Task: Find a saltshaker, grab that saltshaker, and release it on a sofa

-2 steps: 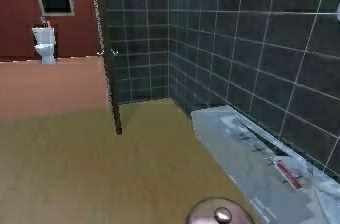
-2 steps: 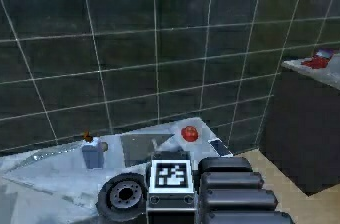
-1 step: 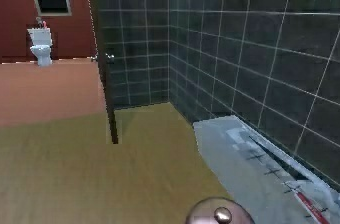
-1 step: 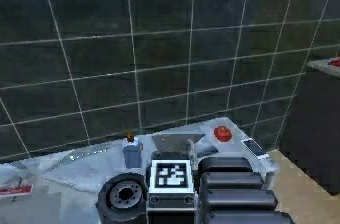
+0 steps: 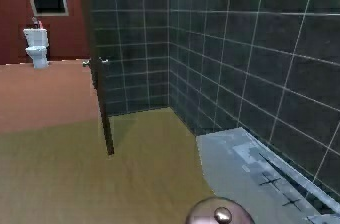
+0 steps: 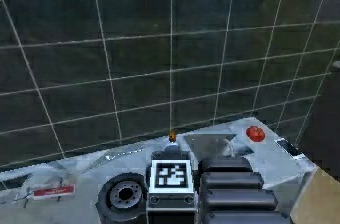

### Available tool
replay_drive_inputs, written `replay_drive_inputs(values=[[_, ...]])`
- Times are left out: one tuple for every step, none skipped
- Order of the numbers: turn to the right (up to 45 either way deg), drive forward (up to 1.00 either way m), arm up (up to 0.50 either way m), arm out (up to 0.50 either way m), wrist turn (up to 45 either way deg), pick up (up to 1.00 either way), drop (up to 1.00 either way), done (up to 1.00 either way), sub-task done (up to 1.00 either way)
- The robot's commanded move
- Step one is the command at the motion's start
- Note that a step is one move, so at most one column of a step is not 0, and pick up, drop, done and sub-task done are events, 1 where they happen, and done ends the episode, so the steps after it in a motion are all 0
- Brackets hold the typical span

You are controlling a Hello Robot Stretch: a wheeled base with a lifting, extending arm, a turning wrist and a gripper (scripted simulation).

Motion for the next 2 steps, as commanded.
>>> replay_drive_inputs(values=[[-45.0,0.00,0.00,0.00,0.0,0.00,0.00,0.00,0.00],[-45.0,0.00,0.00,0.00,0.0,0.00,0.00,0.00,0.00]])
